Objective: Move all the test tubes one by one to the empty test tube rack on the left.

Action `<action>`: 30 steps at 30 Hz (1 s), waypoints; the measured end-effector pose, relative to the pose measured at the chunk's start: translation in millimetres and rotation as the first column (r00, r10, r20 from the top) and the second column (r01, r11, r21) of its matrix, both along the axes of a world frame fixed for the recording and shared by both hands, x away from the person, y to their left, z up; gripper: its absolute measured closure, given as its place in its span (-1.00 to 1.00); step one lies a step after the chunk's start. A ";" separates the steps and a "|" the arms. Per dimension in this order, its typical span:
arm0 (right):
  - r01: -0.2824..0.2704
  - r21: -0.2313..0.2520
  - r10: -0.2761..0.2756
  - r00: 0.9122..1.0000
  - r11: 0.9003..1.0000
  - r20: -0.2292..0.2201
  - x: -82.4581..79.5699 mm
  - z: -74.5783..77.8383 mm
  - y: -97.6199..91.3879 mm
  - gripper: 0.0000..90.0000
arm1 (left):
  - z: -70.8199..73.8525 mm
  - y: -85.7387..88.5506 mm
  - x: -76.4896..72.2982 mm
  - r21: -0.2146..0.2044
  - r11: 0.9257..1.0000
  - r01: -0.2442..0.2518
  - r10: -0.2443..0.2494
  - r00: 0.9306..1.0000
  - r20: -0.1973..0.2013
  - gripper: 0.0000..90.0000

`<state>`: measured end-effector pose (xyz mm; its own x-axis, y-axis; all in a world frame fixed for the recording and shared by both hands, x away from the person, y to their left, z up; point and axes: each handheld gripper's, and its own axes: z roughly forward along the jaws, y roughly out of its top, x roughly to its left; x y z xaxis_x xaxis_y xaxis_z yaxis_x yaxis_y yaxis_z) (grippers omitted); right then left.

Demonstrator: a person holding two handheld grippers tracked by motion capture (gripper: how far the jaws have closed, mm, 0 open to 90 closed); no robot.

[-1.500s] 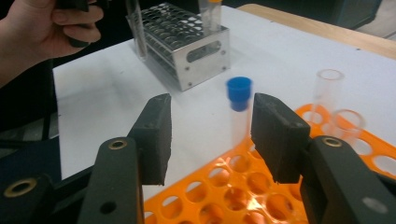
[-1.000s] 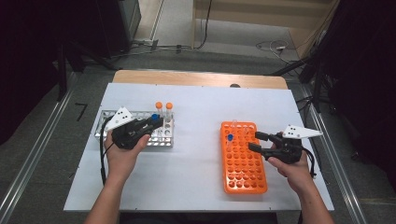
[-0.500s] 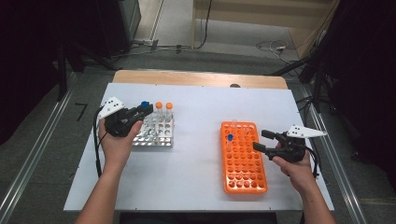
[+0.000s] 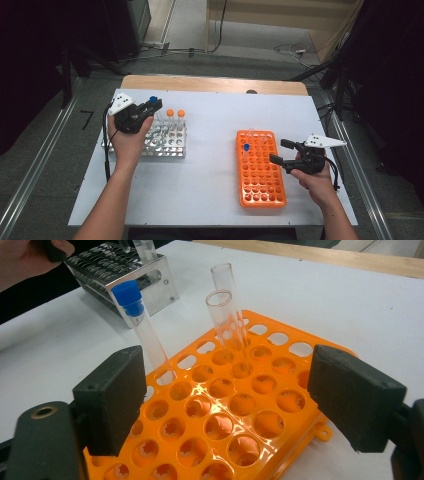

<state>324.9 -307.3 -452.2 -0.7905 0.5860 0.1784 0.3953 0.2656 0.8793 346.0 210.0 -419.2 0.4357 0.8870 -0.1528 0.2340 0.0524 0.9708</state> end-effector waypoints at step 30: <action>-0.003 -0.011 0.003 1.000 1.000 -0.006 1.2 -3.7 2.6 -0.68 | -16.5 -7.5 12.5 0.103 0.991 0.085 -0.077 0.993 -0.084 0.71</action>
